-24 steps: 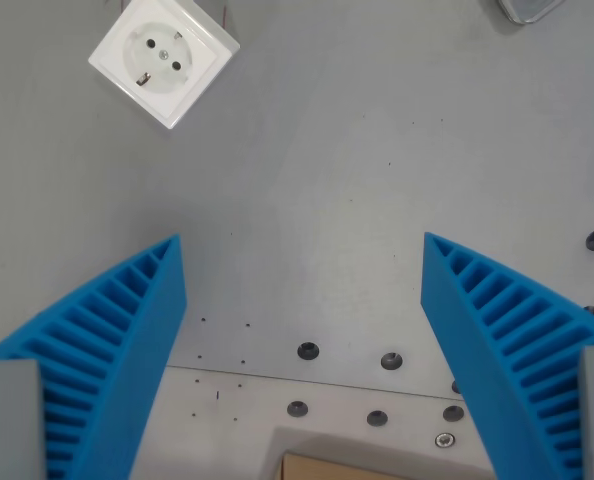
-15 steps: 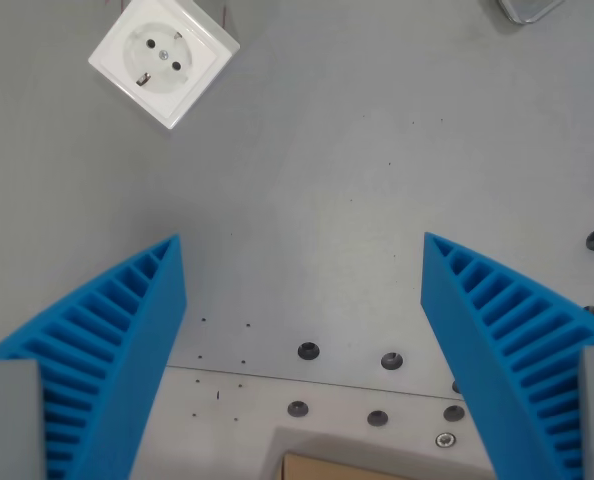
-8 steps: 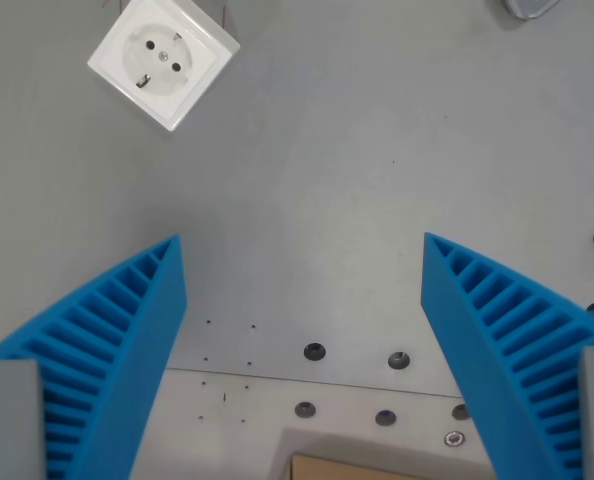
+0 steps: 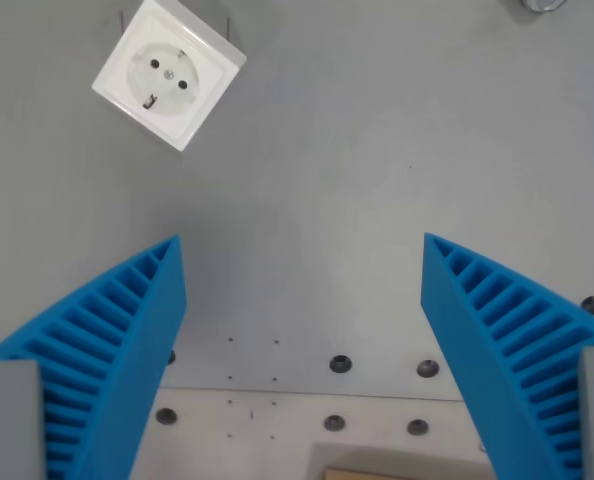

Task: Move above the white socket

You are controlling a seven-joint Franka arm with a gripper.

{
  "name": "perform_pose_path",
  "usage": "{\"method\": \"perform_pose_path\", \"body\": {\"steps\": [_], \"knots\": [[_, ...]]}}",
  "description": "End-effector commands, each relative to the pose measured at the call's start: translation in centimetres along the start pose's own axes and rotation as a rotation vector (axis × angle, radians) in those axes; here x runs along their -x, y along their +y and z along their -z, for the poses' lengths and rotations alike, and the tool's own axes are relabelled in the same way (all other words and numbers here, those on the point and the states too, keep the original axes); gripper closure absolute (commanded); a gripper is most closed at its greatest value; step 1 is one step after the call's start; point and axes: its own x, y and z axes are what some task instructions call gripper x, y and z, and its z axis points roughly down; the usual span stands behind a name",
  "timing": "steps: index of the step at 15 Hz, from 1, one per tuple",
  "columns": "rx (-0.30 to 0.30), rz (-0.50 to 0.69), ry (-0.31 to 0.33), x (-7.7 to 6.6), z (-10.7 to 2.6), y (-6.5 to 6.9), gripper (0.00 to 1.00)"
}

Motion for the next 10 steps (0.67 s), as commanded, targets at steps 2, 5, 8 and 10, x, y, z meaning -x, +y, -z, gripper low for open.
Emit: {"method": "perform_pose_path", "body": {"steps": [2,5,8,10], "knots": [[0.004,-0.202,0.083,-0.1,-1.6,-1.0,0.00],[0.004,-0.254,0.093,-0.3,-2.6,-1.5,0.00],[0.000,-0.315,0.097,-0.4,-3.6,-2.0,0.00],[0.001,-0.359,0.101,-0.6,-4.4,-2.4,0.00]]}}
